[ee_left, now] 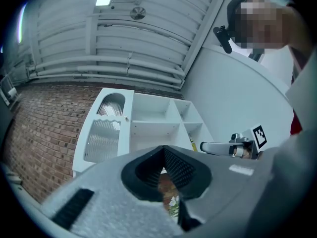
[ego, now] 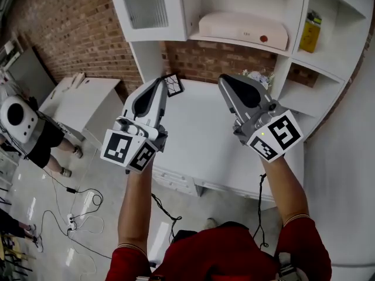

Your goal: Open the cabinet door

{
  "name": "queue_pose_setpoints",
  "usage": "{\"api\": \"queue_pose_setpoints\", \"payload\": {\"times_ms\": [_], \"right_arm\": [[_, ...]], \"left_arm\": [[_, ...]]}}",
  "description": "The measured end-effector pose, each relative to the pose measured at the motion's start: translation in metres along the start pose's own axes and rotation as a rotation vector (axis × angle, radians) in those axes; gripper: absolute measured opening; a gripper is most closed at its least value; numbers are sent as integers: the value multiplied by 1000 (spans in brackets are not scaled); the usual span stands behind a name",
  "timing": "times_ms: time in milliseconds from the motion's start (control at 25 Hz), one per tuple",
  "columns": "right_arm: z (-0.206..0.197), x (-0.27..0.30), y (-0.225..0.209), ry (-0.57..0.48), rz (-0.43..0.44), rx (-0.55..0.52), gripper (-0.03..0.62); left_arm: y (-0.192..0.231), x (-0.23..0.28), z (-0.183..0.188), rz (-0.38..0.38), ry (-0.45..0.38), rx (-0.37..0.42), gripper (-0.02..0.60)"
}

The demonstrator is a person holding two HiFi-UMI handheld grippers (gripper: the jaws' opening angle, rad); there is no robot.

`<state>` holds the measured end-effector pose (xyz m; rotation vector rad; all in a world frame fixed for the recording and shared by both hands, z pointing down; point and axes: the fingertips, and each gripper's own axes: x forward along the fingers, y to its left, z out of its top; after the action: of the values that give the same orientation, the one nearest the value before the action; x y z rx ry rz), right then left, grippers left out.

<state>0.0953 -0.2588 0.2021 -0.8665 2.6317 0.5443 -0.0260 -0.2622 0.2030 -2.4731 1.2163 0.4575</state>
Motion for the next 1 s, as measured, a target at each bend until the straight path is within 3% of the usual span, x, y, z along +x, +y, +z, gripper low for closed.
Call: {"api": "queue_pose_setpoints", "payload": {"times_ms": [240, 720, 1000], "right_arm": [[-21, 35, -21, 9, -9, 17, 12], [-29, 115, -47, -1, -148, -38, 12], [-35, 157, -53, 42, -184, -96, 12]], "left_arm": [[43, 28, -8, -1, 16, 12, 6], [125, 77, 2, -160, -31, -6, 6], [168, 109, 15, -208, -48, -13, 6]]}}
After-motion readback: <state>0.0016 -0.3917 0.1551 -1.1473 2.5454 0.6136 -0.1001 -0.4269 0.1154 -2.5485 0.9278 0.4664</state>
